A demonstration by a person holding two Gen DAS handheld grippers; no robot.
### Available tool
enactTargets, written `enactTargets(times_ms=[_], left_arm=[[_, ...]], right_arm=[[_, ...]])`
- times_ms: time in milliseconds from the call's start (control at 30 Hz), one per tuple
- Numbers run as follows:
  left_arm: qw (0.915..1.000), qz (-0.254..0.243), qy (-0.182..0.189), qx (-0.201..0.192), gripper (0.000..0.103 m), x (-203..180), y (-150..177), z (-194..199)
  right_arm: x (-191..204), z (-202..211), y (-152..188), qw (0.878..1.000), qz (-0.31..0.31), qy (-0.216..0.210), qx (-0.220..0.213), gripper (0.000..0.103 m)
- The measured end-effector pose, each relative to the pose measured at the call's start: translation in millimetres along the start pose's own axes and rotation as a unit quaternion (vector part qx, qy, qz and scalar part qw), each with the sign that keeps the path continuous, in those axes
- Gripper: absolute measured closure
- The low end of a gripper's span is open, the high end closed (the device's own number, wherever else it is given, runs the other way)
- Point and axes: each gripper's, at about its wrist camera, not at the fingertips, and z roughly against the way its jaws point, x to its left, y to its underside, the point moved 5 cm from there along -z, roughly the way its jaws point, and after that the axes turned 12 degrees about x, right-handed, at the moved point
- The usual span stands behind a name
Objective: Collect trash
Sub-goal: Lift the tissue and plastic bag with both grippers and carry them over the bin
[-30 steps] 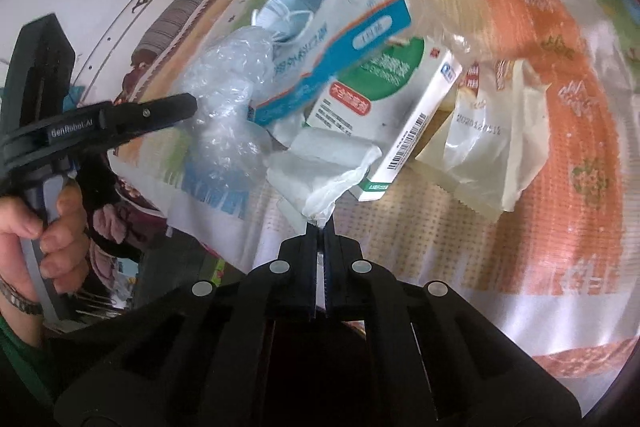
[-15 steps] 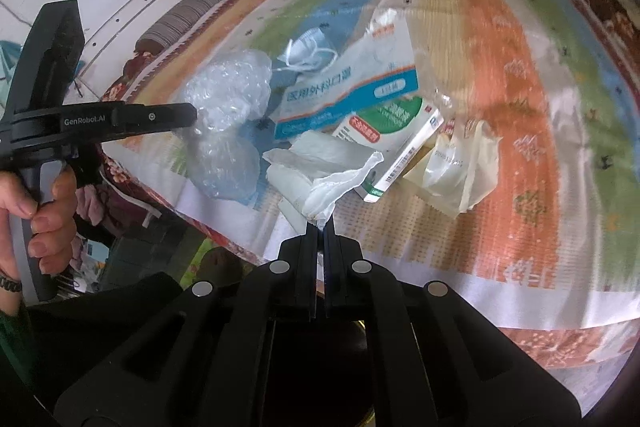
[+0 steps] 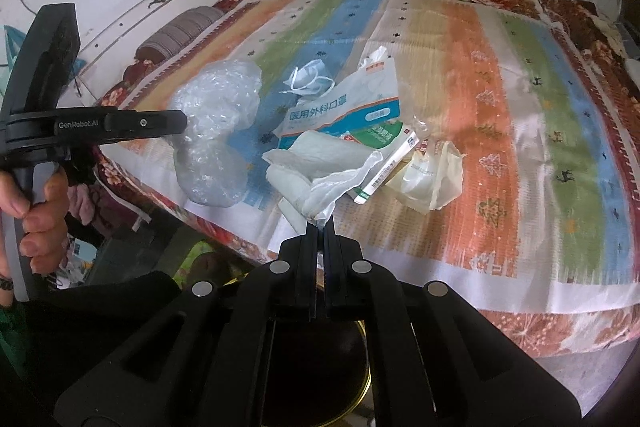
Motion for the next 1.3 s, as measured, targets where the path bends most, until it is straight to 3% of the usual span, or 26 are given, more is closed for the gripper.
enactTargets(times_ms=[467,1133,1300], left_arm=[[0.9994,-0.017,-0.028,-0.006,0.086,-11.8,39.5,22.5],[0.9985,0.011,-0.038,0.038,0.086,-9.6,101.3,6.4],[0.9968,0.011,-0.057,0.054,0.086,-10.1,115.5,-4.1]], right_arm=[[20.6,31.5,29.7,0.999,0.007,0.030,-0.026,0.101],[34.9,23.2,83.4,1.000,-0.008,0.029,0.006,0.101],[36.9,12.4,98.6,0.999,-0.012,0.031,0.026,0.101]])
